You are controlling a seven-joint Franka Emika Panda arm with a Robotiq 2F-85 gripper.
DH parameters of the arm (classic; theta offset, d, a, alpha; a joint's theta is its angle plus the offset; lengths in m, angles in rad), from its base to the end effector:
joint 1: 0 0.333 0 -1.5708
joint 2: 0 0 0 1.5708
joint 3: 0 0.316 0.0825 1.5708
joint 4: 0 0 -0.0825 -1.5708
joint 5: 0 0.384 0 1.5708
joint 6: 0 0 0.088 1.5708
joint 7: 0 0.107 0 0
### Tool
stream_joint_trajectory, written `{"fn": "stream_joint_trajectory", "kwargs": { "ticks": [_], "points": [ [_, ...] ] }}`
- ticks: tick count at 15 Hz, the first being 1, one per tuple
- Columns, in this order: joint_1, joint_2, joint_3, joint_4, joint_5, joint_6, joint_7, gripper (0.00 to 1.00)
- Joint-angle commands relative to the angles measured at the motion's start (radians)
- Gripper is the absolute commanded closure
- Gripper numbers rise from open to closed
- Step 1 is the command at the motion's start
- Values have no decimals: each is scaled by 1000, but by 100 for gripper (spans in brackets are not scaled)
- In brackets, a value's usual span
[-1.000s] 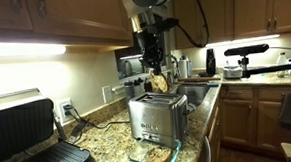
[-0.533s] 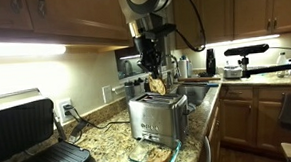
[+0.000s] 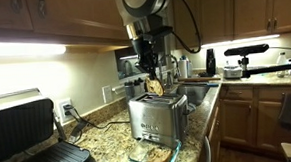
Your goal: Put a slice of bread in the toaster
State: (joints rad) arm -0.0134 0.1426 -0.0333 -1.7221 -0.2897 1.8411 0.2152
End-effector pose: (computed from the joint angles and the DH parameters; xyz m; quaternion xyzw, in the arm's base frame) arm 0.6027 -0.0500 0.4961 0.9859 -0.0892 0.0002 0.1415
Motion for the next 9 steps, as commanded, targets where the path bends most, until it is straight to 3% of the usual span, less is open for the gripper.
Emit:
{"fn": "stream_joint_trajectory", "kwargs": {
  "ticks": [1, 9],
  "points": [
    [-5, 17, -5, 34, 20, -16, -65, 96],
    [2, 46, -18, 53, -40, -20, -47, 96]
  ]
}}
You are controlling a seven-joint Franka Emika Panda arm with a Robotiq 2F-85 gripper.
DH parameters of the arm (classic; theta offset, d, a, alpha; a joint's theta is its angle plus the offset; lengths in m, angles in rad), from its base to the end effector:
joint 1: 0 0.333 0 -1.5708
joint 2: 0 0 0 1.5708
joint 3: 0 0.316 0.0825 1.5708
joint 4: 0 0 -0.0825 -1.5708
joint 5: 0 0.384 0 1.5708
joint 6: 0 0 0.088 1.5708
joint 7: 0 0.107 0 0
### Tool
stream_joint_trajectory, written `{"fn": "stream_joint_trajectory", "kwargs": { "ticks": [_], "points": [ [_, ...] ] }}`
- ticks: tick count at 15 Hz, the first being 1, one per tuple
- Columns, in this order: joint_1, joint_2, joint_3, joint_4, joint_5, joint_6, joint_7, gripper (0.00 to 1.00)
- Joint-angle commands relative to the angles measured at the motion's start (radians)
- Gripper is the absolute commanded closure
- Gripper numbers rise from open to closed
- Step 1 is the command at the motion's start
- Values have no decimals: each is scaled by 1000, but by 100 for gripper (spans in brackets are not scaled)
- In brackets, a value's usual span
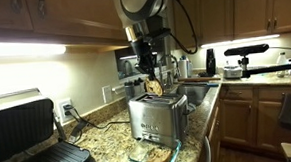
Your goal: Put a slice of bread in the toaster
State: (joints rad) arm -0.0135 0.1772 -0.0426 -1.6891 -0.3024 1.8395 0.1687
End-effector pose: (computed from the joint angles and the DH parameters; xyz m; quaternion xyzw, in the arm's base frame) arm 0.6122 -0.0566 0.4910 0.9864 -0.0689 -0.0049 0.1489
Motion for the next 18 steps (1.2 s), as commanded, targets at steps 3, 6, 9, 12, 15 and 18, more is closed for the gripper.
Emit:
{"fn": "stream_joint_trajectory", "kwargs": {
  "ticks": [3, 6, 9, 12, 15, 18],
  "points": [
    [2, 23, -13, 28, -40, -20, 1, 96],
    [3, 34, -15, 33, -40, -20, -1, 96],
    [3, 42, -15, 36, -34, -20, 0, 96],
    [4, 52, -14, 39, -27, -22, 2, 96],
    [4, 55, -14, 39, -25, -21, 3, 96],
    [6, 53, -13, 39, -26, -23, 6, 61]
  ]
}}
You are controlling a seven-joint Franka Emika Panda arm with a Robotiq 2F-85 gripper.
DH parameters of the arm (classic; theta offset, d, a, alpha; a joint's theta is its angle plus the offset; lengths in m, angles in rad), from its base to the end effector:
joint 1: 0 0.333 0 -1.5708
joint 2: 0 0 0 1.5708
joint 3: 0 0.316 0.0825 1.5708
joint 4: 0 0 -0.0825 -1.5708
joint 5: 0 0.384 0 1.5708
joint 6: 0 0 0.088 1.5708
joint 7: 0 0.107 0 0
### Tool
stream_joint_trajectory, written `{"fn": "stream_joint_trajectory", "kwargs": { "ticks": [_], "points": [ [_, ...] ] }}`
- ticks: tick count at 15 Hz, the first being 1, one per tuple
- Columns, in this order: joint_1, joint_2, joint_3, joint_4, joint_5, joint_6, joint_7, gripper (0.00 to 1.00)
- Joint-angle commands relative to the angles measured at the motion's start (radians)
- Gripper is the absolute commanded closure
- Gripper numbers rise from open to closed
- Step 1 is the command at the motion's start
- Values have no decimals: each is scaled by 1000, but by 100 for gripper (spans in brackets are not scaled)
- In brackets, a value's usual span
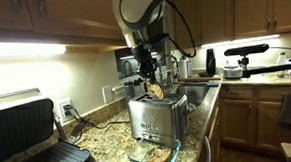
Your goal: Put a slice of bread in the toaster
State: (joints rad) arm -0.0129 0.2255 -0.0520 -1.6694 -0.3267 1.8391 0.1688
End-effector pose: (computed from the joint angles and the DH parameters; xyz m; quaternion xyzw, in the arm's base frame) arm 0.6218 -0.0637 0.4712 0.9842 -0.0673 -0.0191 0.1625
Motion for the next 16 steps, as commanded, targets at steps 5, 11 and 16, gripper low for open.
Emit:
{"fn": "stream_joint_trajectory", "kwargs": {
  "ticks": [5, 11, 16],
  "points": [
    [7, 2, -4, 23, -1, -20, 11, 36],
    [12, -27, 2, 12, 6, -11, 23, 0],
    [14, -15, 7, 29, 8, -4, 11, 0]
  ]
}}
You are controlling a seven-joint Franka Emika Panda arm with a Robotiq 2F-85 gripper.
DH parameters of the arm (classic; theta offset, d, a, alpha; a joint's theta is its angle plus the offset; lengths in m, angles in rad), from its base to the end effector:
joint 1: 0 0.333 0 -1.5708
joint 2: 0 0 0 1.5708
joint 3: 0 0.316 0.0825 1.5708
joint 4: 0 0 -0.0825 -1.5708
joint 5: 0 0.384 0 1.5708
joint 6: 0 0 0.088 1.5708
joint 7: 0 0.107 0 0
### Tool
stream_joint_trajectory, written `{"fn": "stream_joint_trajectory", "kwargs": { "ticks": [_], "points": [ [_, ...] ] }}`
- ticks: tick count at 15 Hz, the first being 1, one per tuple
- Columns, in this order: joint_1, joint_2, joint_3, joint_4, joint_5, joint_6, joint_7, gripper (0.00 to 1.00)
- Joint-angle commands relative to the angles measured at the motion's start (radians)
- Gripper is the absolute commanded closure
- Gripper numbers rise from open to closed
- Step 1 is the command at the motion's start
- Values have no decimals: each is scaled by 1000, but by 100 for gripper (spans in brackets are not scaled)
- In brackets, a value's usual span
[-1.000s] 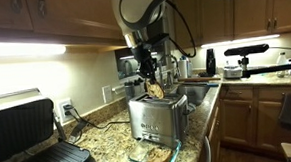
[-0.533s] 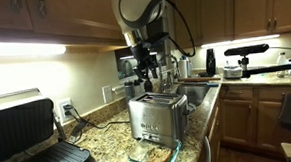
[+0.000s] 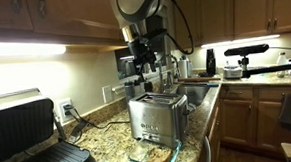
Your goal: Put a slice of bread in the toaster
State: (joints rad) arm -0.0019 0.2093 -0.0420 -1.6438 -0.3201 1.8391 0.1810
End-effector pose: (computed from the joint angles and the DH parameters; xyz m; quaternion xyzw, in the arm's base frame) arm 0.6241 -0.0506 0.4932 0.9852 -0.0672 0.0039 0.1578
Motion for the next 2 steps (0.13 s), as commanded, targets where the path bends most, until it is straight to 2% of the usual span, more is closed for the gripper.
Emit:
{"fn": "stream_joint_trajectory", "kwargs": {
  "ticks": [1, 2],
  "points": [
    [4, -2, -2, 4, 1, -4, 0, 0],
    [4, -4, -1, 4, 1, -4, 0, 0]
  ]
}}
